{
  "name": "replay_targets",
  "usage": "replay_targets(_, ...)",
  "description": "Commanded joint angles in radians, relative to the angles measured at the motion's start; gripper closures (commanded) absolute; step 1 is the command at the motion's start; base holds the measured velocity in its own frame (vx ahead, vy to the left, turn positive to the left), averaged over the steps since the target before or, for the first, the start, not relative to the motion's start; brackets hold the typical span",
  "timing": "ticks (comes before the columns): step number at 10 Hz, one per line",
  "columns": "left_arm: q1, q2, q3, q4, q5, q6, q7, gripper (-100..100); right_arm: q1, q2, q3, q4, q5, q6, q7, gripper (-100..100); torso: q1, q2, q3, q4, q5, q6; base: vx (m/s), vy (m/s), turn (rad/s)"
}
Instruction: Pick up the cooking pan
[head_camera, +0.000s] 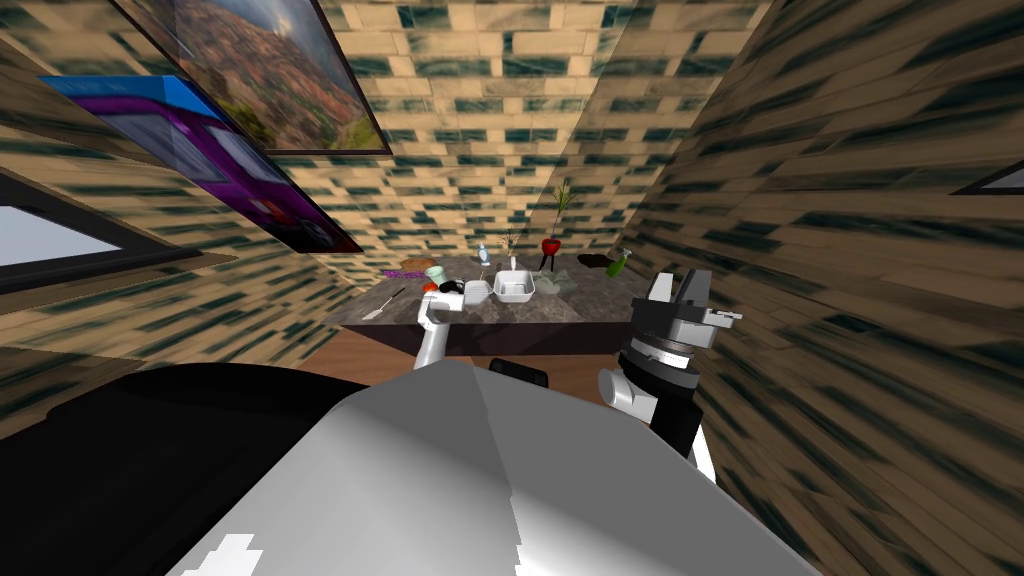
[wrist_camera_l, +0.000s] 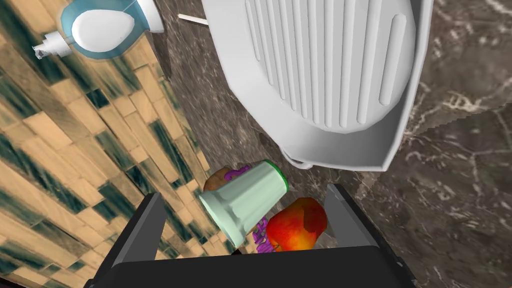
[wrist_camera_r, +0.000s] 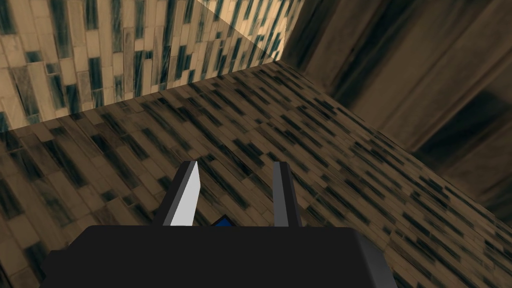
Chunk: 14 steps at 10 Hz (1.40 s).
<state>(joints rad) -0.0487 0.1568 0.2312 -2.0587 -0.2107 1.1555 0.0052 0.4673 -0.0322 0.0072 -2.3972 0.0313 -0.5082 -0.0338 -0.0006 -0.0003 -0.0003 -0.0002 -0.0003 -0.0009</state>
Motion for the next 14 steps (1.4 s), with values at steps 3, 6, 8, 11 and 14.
replay_targets(3, -0.046, -0.012, 0.022, 0.049, -0.009, 0.098, -0.006, -100, 0.000, 0.000, 0.000, 0.000, 0.000, 0.000, 0.000, 0, 0.000, 0.000, 0.000, 0.000, 0.000, 0.000, 0.021, -0.017, 0.009)
replay_targets(6, -0.063, -0.021, 0.031, 0.069, -0.014, 0.149, -0.009, -100, 0.000, 0.000, 0.000, 0.000, 0.000, 0.000, 0.000, 0, 0.000, 0.000, 0.000, 0.000, 0.000, 0.000, 0.018, -0.014, 0.007)
replay_targets(8, -0.093, -0.041, 0.046, 0.106, -0.022, 0.214, -0.014, -100, 0.000, 0.000, 0.000, 0.000, 0.000, 0.000, 0.000, 0, 0.000, 0.000, 0.000, 0.000, 0.000, 0.000, 0.025, -0.017, 0.017)
replay_targets(11, -0.115, -0.064, 0.058, 0.138, -0.029, 0.285, -0.018, -100, 0.000, 0.000, 0.000, 0.000, 0.000, 0.000, 0.000, 0, 0.000, 0.000, 0.000, 0.000, 0.000, 0.000, 0.025, -0.014, 0.011)
replay_targets(14, -0.131, -0.106, 0.070, 0.175, -0.034, 0.347, -0.022, -100, 0.000, 0.000, 0.000, 0.000, 0.000, 0.000, 0.000, 0, 0.000, -0.001, -0.001, 0.000, 0.000, 0.000, 0.037, -0.013, 0.010)
